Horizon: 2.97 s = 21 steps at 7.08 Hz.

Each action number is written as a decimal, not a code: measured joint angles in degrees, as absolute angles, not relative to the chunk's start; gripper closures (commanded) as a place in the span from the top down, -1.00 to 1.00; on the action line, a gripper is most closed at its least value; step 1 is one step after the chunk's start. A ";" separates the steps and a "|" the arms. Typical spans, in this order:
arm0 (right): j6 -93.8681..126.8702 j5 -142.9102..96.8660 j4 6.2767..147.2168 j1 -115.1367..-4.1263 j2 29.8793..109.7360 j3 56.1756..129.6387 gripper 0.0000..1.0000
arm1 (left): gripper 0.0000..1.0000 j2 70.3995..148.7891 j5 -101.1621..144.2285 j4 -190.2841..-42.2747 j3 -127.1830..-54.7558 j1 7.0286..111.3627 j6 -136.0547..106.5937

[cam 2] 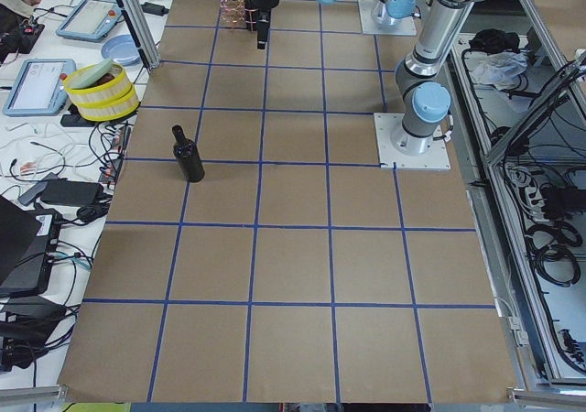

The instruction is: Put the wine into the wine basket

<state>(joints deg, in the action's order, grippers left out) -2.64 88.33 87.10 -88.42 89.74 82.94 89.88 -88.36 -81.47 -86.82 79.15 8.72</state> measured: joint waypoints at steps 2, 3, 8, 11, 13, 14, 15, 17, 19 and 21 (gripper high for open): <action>-2.64 88.37 87.10 -88.42 89.76 82.94 1.00 | 0.99 94.05 -87.07 -72.83 -86.10 70.23 13.72; -2.64 88.35 87.10 -88.42 89.76 82.95 1.00 | 0.99 96.90 -84.82 -68.60 -85.37 66.89 14.91; -2.64 88.49 87.02 -88.42 89.82 82.97 1.00 | 0.98 112.13 -78.11 -54.91 -82.08 63.40 18.39; -2.64 88.51 87.01 -88.42 89.82 82.97 1.00 | 0.87 116.01 -75.71 -50.60 -81.84 63.37 19.04; -2.64 88.45 87.01 -88.42 89.82 82.97 1.00 | 0.80 116.90 -75.55 -48.74 -81.83 63.37 20.74; -2.64 88.43 87.01 -88.42 89.82 82.97 1.00 | 0.74 117.24 -75.66 -47.96 -81.80 63.37 21.20; -2.64 88.44 87.01 -88.42 89.82 82.97 1.00 | 0.69 117.51 -75.78 -47.12 -81.77 63.37 21.36; -2.64 88.44 87.01 -88.42 89.82 82.97 1.00 | 0.35 118.12 -75.79 -45.50 -81.76 63.37 21.44; -2.63 88.46 87.01 -88.42 89.82 82.97 1.00 | 0.09 118.46 -75.77 -44.83 -81.82 63.37 21.45; -2.64 88.48 87.01 -88.42 89.82 82.97 1.00 | -0.16 118.51 -75.76 -44.75 -82.01 63.37 21.36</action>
<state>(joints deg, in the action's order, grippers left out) -2.64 88.48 87.01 -88.42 89.82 82.97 118.51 -75.76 -44.75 -82.01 63.37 21.36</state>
